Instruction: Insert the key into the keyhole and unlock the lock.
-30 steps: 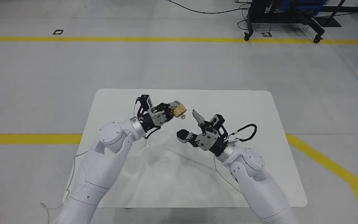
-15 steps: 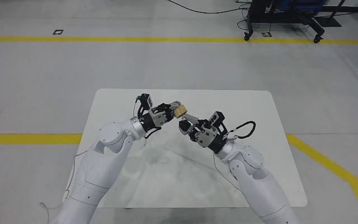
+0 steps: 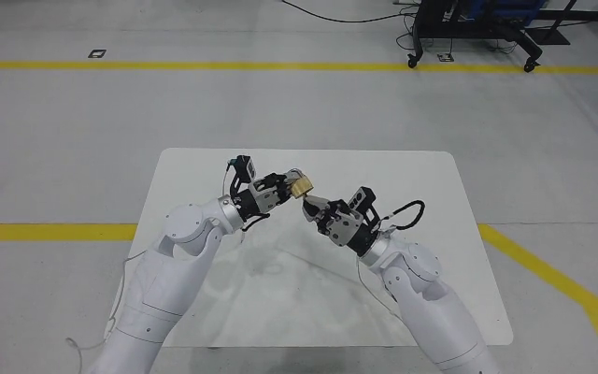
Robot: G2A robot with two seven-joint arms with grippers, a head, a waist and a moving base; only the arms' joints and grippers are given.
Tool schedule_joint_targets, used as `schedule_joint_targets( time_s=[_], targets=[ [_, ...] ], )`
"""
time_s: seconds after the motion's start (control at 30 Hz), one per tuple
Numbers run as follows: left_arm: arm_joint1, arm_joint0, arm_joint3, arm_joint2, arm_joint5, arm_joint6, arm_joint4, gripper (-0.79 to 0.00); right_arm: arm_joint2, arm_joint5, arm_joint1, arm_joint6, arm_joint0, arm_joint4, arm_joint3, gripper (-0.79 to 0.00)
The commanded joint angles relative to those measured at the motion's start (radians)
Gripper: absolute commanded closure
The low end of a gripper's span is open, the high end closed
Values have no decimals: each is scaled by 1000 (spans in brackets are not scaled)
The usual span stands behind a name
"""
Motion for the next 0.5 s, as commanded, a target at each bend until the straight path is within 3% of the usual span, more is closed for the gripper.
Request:
schedule_joint_targets(
  time_s=[0.0, 0.17, 0.47],
  targets=[
    [0, 1, -3, 0, -10, 2, 10, 0, 2, -2, -1, -12, 0, 20, 1, 0],
    [1, 3, -15, 4, -46, -18, 30, 0, 20, 37, -7, -5, -1, 172, -3, 0],
    [6, 13, -41, 1, -129, 40, 156, 0, 86, 260, -3, 8, -12, 476, 3, 0]
  ],
)
